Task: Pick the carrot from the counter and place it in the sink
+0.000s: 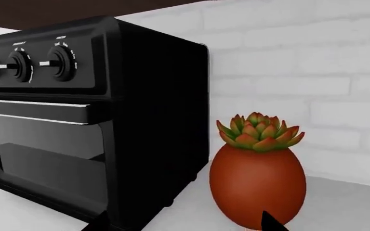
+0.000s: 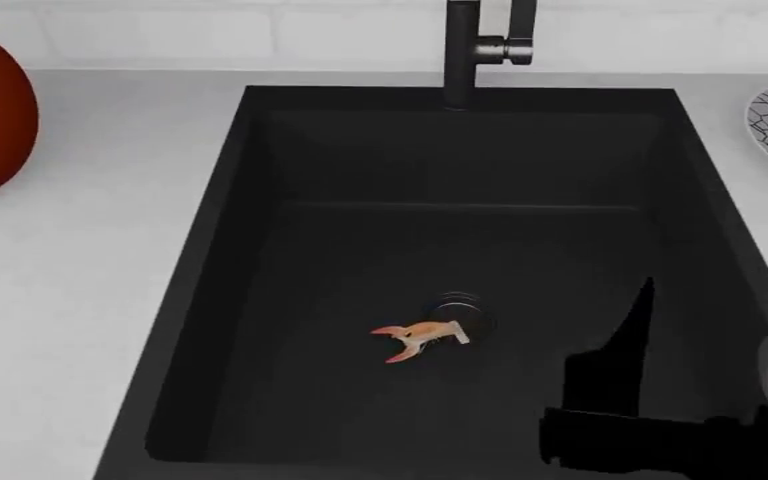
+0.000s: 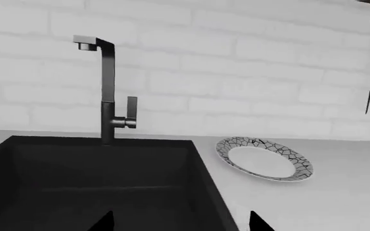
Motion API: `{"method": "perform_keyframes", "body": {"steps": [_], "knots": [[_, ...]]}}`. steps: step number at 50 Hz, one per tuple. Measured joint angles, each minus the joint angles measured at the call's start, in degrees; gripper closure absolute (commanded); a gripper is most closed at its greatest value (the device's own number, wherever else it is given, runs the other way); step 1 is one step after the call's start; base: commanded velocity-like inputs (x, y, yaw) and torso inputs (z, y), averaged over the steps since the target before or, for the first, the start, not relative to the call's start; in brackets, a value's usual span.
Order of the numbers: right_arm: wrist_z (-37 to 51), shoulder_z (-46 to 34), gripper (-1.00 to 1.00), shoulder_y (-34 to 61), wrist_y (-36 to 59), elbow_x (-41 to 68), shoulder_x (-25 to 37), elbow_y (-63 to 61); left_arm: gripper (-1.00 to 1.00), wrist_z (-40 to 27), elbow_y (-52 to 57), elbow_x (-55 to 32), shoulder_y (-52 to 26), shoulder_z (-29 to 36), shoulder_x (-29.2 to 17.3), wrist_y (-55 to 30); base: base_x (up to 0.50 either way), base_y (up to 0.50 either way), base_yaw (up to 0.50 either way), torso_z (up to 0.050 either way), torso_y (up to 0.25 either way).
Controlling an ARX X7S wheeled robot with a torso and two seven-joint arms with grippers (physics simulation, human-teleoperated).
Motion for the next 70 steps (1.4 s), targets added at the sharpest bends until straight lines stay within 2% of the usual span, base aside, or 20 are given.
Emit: {"method": "perform_keyframes", "body": {"steps": [6,13,25,36,45,55,70], "knots": [[9.65,2.52,-1.0,-1.97,-3.92,10.74,6.66,0.48,-1.0,0.18,-0.77,0.1,0.47,0.19,0.16,1.0,0.0,0.0,0.0,0.0,0.0],[15.74,6.59,-1.0,-6.33,-9.3,18.49,13.31,0.42,-1.0,0.07,-0.74,-0.08,0.47,0.22,0.19,0.82,0.0,0.0,0.0,0.0,0.0],[19.89,16.54,-1.0,-15.93,-18.92,28.06,21.64,0.48,-1.0,-0.15,-0.72,-0.31,0.41,0.33,0.19,0.58,0.0,0.0,0.0,0.0,0.0],[21.04,28.99,-1.0,-25.98,-22.19,34.51,26.57,2.25,-1.0,-0.27,-0.88,-0.31,0.59,0.42,0.0,0.8,0.0,0.0,0.0,0.0,0.0],[20.97,37.83,-1.0,-32.98,-20.65,36.86,27.97,4.61,-1.0,-0.39,-1.24,-0.16,0.81,0.73,-0.13,1.24,0.0,0.0,0.0,0.0,0.0],[20.93,43.92,-1.0,-39.24,-19.74,38.75,28.29,6.37,-1.0,-0.52,-1.66,-0.07,0.9,1.15,-0.22,1.6,0.0,0.0,0.0,0.0,0.0],[17.4,44.79,-1.0,-42.7,-19.58,35.15,26.75,9.23,-1.0,-0.61,-2.24,-0.04,1.04,1.73,-0.28,2.13,0.0,0.0,0.0,0.0,0.0]]}}
